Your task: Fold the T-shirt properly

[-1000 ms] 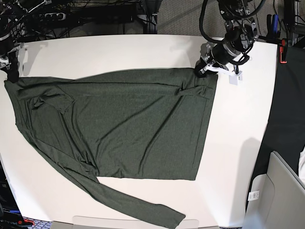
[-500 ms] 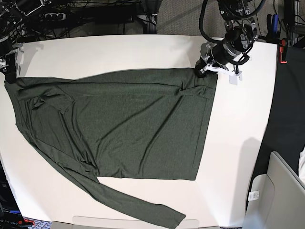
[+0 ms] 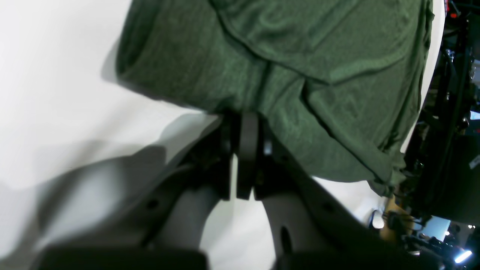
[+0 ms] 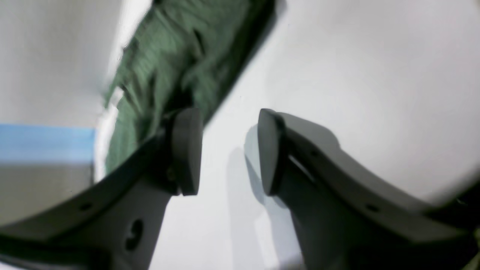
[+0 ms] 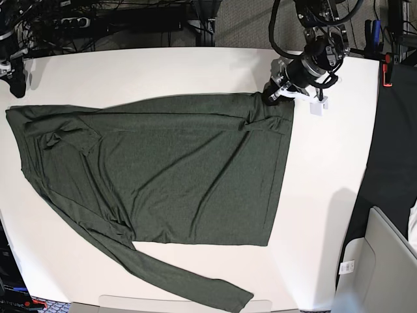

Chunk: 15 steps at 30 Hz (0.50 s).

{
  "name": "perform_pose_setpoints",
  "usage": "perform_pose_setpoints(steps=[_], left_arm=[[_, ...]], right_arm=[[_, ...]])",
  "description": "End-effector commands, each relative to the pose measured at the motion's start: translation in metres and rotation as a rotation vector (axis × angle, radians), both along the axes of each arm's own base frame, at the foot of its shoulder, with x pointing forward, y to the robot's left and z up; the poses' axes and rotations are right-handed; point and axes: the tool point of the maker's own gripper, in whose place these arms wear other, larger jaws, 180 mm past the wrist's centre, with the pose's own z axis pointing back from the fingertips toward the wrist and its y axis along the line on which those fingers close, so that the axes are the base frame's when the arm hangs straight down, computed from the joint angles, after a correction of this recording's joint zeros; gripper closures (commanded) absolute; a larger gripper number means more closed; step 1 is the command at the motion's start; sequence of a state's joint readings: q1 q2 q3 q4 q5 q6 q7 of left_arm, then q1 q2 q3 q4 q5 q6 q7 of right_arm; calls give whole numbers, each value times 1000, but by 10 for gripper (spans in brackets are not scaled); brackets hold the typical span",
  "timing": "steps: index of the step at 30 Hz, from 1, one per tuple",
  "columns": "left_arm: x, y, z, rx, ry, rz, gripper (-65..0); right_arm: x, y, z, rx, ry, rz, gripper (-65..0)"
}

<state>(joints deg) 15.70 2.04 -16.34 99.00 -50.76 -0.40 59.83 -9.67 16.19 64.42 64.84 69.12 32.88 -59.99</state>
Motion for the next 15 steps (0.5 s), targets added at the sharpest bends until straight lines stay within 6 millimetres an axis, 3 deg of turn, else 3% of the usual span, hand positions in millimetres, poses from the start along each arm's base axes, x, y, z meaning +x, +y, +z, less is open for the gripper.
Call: perform_pose_setpoints(steps=[1, 10, 15], left_arm=[[3, 1, 6, 1, -20, -3, 0], [3, -1, 6, -3, -20, -5, 0], [3, -2, 5, -5, -19, -4, 0]], right_arm=[[-3, -6, 7, -34, 23, 16, -246], [-14, -33, 51, -138, -64, -55, -246], [0, -43, 72, -220, -77, -46, -246]])
